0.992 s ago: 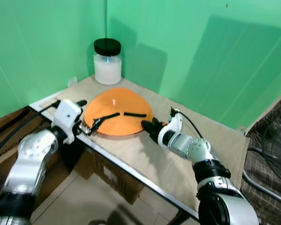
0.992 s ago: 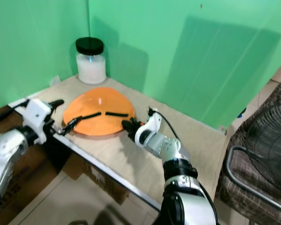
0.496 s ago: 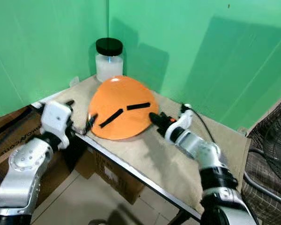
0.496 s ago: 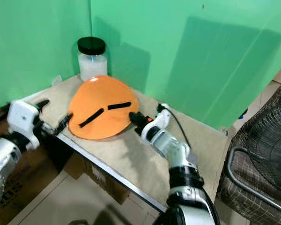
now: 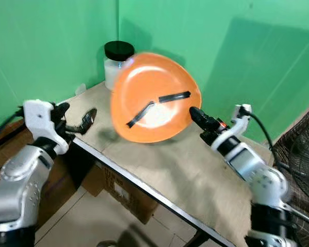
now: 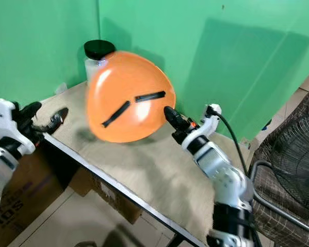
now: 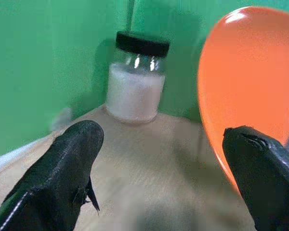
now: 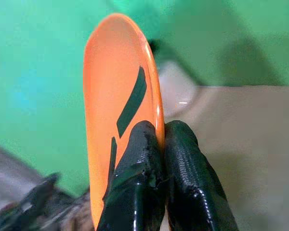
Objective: Setting the table
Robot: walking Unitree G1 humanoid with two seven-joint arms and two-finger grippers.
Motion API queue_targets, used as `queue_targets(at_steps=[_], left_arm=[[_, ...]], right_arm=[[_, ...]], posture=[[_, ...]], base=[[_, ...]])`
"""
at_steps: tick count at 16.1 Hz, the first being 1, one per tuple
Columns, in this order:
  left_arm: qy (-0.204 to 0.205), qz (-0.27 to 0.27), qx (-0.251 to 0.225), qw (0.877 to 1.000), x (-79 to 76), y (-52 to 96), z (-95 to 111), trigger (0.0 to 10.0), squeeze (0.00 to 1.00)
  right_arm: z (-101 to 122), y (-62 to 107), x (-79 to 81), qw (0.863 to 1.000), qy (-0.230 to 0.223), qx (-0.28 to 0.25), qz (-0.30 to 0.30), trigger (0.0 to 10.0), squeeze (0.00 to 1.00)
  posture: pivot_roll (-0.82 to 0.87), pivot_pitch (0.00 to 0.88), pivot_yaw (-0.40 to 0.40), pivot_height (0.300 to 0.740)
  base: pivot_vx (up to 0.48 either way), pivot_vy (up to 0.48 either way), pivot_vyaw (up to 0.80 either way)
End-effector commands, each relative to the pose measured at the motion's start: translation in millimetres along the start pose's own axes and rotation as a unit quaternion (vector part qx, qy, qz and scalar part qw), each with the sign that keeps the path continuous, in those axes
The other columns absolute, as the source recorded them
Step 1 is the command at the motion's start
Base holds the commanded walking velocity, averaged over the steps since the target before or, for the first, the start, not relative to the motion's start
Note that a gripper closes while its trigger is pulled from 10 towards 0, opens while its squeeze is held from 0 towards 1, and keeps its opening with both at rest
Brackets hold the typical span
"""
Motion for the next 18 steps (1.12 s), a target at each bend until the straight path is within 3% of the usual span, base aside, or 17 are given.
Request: queue_targets(at_steps=[1, 2, 3, 4, 5, 6, 7, 14, 18], left_arm=[[0.046, -0.039, 0.003, 0.998, -7.0, -4.2, -1.9, 10.0, 1.00], [0.078, -0.075, 0.022, 0.994, -12.0, -5.3, -9.1, 10.0, 0.10], [0.088, -0.092, 0.028, 0.991, -14.8, -5.5, -11.8, 10.0, 0.00], [0.131, -0.150, 0.031, 0.979, -25.6, -5.6, -12.9, 10.0, 0.00], [0.138, -0.167, 0.030, 0.976, -29.1, -5.7, -11.1, 10.0, 0.00], [0.133, -0.184, 0.032, 0.973, -32.7, -7.0, -8.4, 9.4, 0.00], [0.128, -0.192, 0.029, 0.973, -34.4, -9.6, -5.8, 0.0, 0.00], [0.173, -0.265, 0.018, 0.948, -48.5, -8.3, 5.0, 0.0, 0.00], [0.187, -0.286, 0.021, 0.940, -52.1, -8.7, 6.9, 0.0, 0.00]], right_arm=[[9.5, 3.9, 16.3, 0.998, 0.004, -0.011, 0.054, 0.0, 0.00], [8.6, 7.0, 21.4, 0.997, -0.006, -0.010, 0.075, 0.0, 0.00], [7.8, 8.1, 23.6, 0.996, -0.007, -0.008, 0.084, 0.0, 0.00], [3.2, 12.0, 29.6, 0.994, -0.010, 0.004, 0.106, 0.0, 0.00], [1.6, 13.2, 30.7, 0.994, -0.011, 0.008, 0.109, 0.0, 0.00], [-0.1, 14.8, 31.0, 0.994, -0.012, 0.009, 0.110, 0.0, 0.00], [-0.3, 16.3, 29.9, 0.994, -0.017, 0.004, 0.107, 0.0, 0.00], [-0.3, 27.9, 22.8, 0.993, -0.048, -0.033, 0.101, 0.0, 0.00], [-0.8, 27.5, 24.6, 0.992, -0.056, -0.037, 0.107, 0.0, 0.00]], posture=[[0.15, 0.000, -0.142, 0.740], [0.15, 0.000, -0.142, 0.740], [0.15, 0.000, -0.141, 0.740], [0.14, 0.000, -0.133, 0.740], [0.14, 0.000, -0.133, 0.740], [0.14, 0.000, -0.125, 0.740], [0.13, 0.000, -0.120, 0.740], [0.12, 0.000, -0.043, 0.740], [0.12, 0.000, -0.046, 0.740]], base=[[0.000, 0.000, 0.00], [0.000, 0.000, 0.00], [0.000, 0.000, 0.00], [0.000, 0.000, 0.00], [0.000, 0.000, 0.00], [0.000, 0.000, 0.00], [0.000, 0.000, 0.00], [0.000, 0.000, 0.00], [0.000, 0.000, 0.00]])
Point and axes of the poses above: a point about 5 cm out from each wrist's last joint towards the gripper, its own y axis pointing back from the gripper into the wrist, its own z axis along the axis of the wrist's last joint, x = y × z, the point moved 2 cm from there along -y, pointing out of the wrist towards the gripper, and after that the axes turned 5 degrees about -y, right-handed, at the moved point
